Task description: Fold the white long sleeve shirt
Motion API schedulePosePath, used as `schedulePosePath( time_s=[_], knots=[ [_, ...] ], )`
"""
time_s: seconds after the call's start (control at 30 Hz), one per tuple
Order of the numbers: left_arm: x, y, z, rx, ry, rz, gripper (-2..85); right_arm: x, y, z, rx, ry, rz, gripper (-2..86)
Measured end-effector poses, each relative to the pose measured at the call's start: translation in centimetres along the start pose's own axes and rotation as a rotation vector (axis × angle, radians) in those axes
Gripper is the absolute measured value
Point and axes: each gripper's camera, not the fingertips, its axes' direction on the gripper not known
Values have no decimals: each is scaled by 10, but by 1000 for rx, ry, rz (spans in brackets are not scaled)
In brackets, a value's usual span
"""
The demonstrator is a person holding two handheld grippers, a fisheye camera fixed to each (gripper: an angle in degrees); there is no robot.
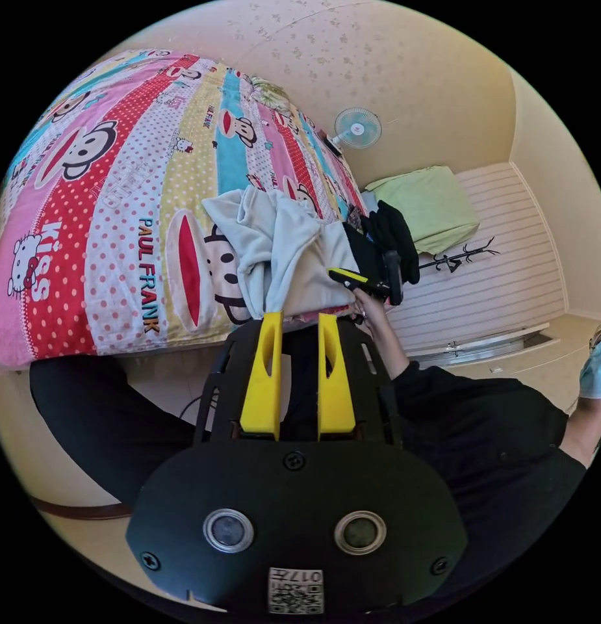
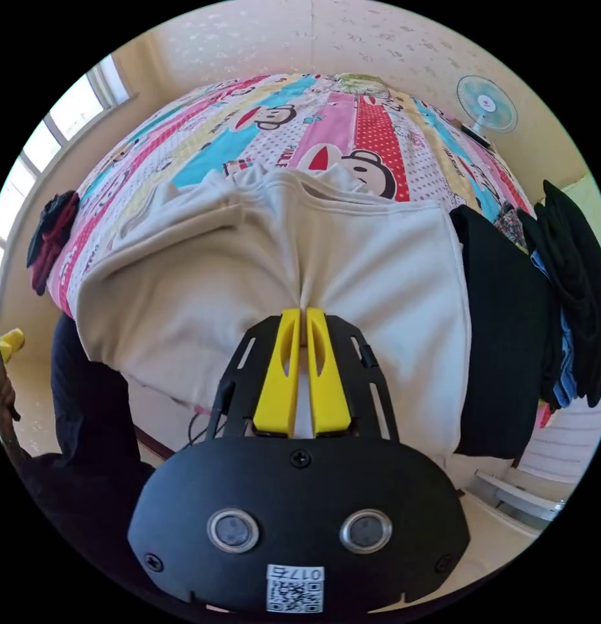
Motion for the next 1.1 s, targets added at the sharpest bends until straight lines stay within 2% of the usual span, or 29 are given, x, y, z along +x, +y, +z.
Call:
schedulePosePath(
  time_s=[0.17,0.3,0.47,0.67,0.77,0.8,0.9,1.1],
  knots=[
    [-11,-26,19,-43,5,-24,87,-29,36,-1,-81,93,-90,22],
    [1,-71,38,-50,-69,34,88,-24,67,20,-240,-44,-43,18],
    [9,-151,66,-70,-207,104,90,3,89,31,-310,-191,29,16],
    [-5,-261,124,-107,-527,109,108,58,75,-14,-79,-483,123,12],
    [-37,-282,189,-264,-614,62,150,84,63,-33,35,-558,150,16],
    [-43,-277,212,-278,-631,58,151,91,56,-39,70,-545,154,20],
    [-19,-249,228,-148,-738,108,128,107,26,-50,105,-488,129,34],
    [-11,-211,238,-87,-579,-3,99,134,-94,-81,243,-240,25,80]
  ],
)
